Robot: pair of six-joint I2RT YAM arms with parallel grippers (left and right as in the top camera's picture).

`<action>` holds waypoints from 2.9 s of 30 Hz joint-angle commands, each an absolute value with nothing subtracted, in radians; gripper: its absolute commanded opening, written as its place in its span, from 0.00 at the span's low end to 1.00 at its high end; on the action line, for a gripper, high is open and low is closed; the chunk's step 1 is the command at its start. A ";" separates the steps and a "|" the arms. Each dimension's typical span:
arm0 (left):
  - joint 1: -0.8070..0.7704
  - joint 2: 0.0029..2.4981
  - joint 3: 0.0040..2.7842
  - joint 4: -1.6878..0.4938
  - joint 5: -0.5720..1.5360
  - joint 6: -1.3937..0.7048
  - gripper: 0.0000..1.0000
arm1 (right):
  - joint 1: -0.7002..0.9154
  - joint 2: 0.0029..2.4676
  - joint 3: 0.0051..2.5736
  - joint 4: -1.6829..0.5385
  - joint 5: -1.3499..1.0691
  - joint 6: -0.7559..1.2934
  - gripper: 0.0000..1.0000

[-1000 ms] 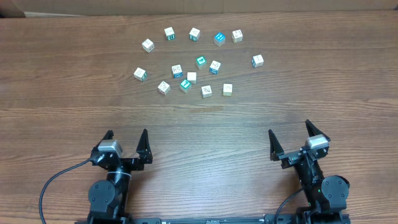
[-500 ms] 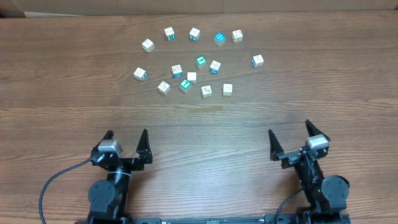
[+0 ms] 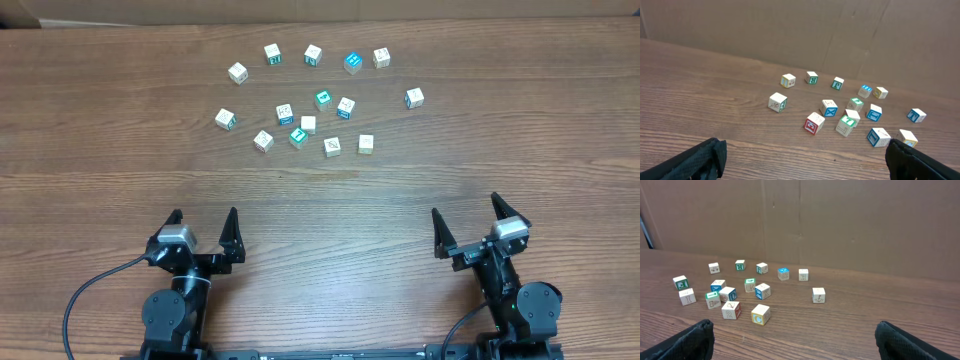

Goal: Form a circle

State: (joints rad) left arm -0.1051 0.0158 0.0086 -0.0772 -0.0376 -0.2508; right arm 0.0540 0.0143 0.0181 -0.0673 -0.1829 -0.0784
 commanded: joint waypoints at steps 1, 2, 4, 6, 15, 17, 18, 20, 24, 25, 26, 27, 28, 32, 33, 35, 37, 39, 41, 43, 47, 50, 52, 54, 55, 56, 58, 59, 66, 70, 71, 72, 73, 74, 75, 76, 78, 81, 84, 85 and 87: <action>-0.112 0.006 0.005 -0.075 -0.033 -0.224 1.00 | 0.061 0.003 0.008 -0.063 -0.177 -0.076 1.00; -0.112 0.006 0.005 -0.075 -0.033 -0.224 1.00 | 0.061 0.003 0.008 -0.063 -0.177 -0.076 1.00; -0.112 0.006 0.005 -0.075 -0.033 -0.224 0.99 | 0.061 0.003 0.008 -0.063 -0.177 -0.076 1.00; -0.112 0.006 0.005 -0.075 -0.033 -0.224 1.00 | 0.061 0.003 0.008 -0.063 -0.177 -0.076 1.00; -0.112 0.006 0.005 -0.075 -0.033 -0.224 1.00 | 0.061 0.003 0.008 -0.063 -0.177 -0.076 1.00; -0.112 0.006 0.005 -0.075 -0.033 -0.224 1.00 | 0.061 0.003 0.008 -0.063 -0.177 -0.076 1.00; -0.112 0.006 0.005 -0.075 -0.033 -0.224 0.99 | 0.061 0.003 0.008 -0.063 -0.177 -0.076 1.00; -0.112 0.006 0.005 -0.075 -0.033 -0.224 1.00 | 0.061 0.003 0.008 -0.063 -0.177 -0.076 1.00; -0.112 0.006 0.005 -0.075 -0.033 -0.224 1.00 | 0.061 0.003 0.008 -0.063 -0.177 -0.076 1.00; -0.112 0.006 0.005 -0.075 -0.033 -0.224 0.99 | 0.061 0.003 0.008 -0.063 -0.177 -0.076 1.00; -0.112 0.006 0.005 -0.075 -0.033 -0.224 0.99 | 0.061 0.003 0.008 -0.063 -0.177 -0.076 1.00; -0.112 0.006 0.005 -0.075 -0.033 -0.224 0.99 | 0.061 0.003 0.008 -0.063 -0.177 -0.076 1.00; -0.112 0.006 0.005 -0.075 -0.033 -0.224 0.99 | 0.061 0.003 0.008 -0.063 -0.177 -0.076 1.00; -0.112 0.006 0.005 -0.075 -0.033 -0.224 1.00 | 0.061 0.003 0.008 -0.063 -0.177 -0.076 1.00; -0.112 0.006 0.005 -0.075 -0.033 -0.224 1.00 | 0.060 0.003 0.008 -0.063 -0.176 -0.078 1.00; -0.112 0.006 0.005 -0.075 -0.033 -0.224 1.00 | 0.060 0.003 0.008 -0.062 -0.168 -0.080 1.00; -0.112 0.006 0.005 -0.075 -0.033 -0.224 1.00 | 0.060 0.003 0.008 -0.062 -0.158 -0.080 1.00; -0.112 0.006 0.005 -0.075 -0.033 -0.224 0.99 | 0.060 0.003 0.008 -0.062 -0.159 -0.080 1.00; -0.112 0.006 0.005 -0.075 -0.033 -0.224 1.00 | 0.060 0.003 0.008 -0.062 -0.159 -0.075 1.00; -0.112 0.006 0.005 -0.075 -0.033 -0.224 1.00 | 0.060 0.003 0.008 -0.062 -0.159 -0.033 1.00; -0.112 0.006 0.005 -0.075 -0.033 -0.224 1.00 | 0.060 0.003 0.009 -0.058 -0.158 0.059 1.00; -0.112 0.006 0.005 -0.075 -0.033 -0.224 1.00 | 0.060 0.003 0.023 -0.059 -0.159 0.101 1.00; -0.112 0.006 0.005 -0.075 -0.033 -0.224 1.00 | 0.060 0.003 0.042 -0.063 -0.159 0.131 1.00; -0.112 0.006 0.005 -0.075 -0.033 -0.224 1.00 | 0.060 0.003 0.066 -0.077 -0.158 0.135 1.00; -0.112 0.006 0.005 -0.075 -0.033 -0.224 0.99 | 0.059 0.003 0.084 -0.091 -0.158 0.134 1.00; -0.112 0.006 0.005 -0.075 -0.033 -0.224 0.99 | 0.059 0.003 0.107 -0.110 -0.158 0.134 1.00; -0.112 0.006 0.005 -0.075 -0.033 -0.224 0.99 | 0.059 0.011 0.162 -0.147 -0.157 0.134 1.00; -0.112 0.006 0.005 -0.075 -0.033 -0.224 1.00 | 0.059 0.020 0.189 -0.159 -0.157 0.131 1.00; -0.112 0.004 0.005 -0.075 -0.033 -0.224 0.99 | 0.060 0.182 0.451 -0.216 -0.160 0.131 1.00; -0.112 0.004 0.005 -0.075 -0.033 -0.224 1.00 | 0.060 0.322 0.632 -0.291 -0.163 0.130 1.00; -0.112 0.004 0.005 -0.075 -0.033 -0.224 0.99 | 0.060 0.353 0.671 -0.309 -0.166 0.125 1.00; -0.112 0.004 0.005 -0.075 -0.033 -0.224 1.00 | 0.060 0.391 0.718 -0.332 -0.171 0.113 1.00; -0.112 0.004 0.005 -0.075 -0.033 -0.224 1.00 | 0.060 0.440 0.775 -0.359 -0.174 0.091 1.00; -0.112 0.004 0.005 -0.075 -0.033 -0.224 0.99 | 0.060 0.489 0.834 -0.392 -0.175 0.076 1.00; -0.112 0.004 0.005 -0.075 -0.033 -0.224 1.00 | 0.060 0.530 0.883 -0.421 -0.175 0.070 1.00; -0.112 0.004 0.005 -0.075 -0.033 -0.224 1.00 | 0.060 0.582 0.946 -0.456 -0.175 0.070 1.00; -0.112 0.004 0.005 -0.075 -0.033 -0.224 1.00 | 0.060 0.691 1.082 -0.527 -0.204 0.055 1.00; -0.112 0.004 0.005 -0.075 -0.033 -0.224 0.99 | 0.060 0.870 1.323 -0.664 -0.262 0.021 1.00; -0.112 0.004 0.005 -0.075 -0.033 -0.224 1.00 | 0.060 1.060 1.598 -0.825 -0.272 0.014 1.00; -0.112 0.004 0.005 -0.075 -0.033 -0.224 1.00 | 0.060 1.124 1.691 -0.876 -0.273 0.008 1.00; -0.112 0.004 0.005 -0.075 -0.033 -0.224 0.99 | 0.060 1.248 1.869 -0.962 -0.287 -0.011 1.00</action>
State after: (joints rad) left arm -0.1051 0.0151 0.0086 -0.0776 -0.0376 -0.2508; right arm 0.0540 1.1522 1.7172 -0.9211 -0.2565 0.0238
